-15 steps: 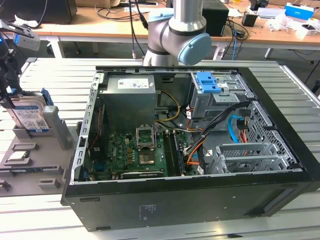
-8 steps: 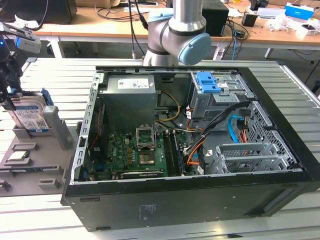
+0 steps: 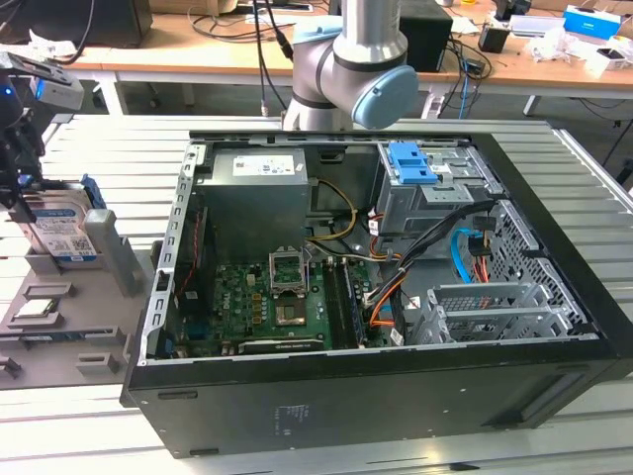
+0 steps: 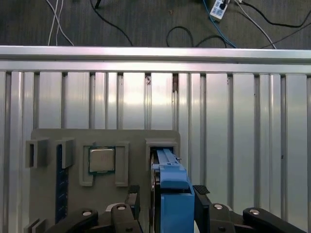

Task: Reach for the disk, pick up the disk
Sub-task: 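Pick up the disk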

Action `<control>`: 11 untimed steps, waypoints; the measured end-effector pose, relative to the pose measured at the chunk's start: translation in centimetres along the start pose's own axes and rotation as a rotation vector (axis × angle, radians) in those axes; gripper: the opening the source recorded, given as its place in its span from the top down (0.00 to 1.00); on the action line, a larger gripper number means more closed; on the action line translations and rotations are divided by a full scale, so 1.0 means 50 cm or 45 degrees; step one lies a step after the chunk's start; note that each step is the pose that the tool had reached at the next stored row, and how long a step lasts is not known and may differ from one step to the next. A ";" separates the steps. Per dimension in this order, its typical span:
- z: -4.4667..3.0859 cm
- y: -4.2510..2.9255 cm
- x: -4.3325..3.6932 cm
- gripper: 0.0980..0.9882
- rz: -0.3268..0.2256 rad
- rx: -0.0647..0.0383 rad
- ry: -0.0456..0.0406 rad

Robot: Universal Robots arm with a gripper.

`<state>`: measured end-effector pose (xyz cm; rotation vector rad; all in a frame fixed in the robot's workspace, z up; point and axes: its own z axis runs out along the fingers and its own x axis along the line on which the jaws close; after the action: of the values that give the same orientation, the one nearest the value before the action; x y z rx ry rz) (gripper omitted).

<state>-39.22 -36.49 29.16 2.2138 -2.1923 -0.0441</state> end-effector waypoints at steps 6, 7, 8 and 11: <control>0.001 0.000 0.000 0.51 0.000 0.000 0.000; 0.001 0.000 0.000 0.59 0.000 0.000 0.000; 0.001 0.000 0.000 0.70 0.000 0.000 0.000; 0.001 0.000 0.000 0.70 0.000 0.000 0.000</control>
<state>-39.22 -36.49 29.11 2.2136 -2.1921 -0.0442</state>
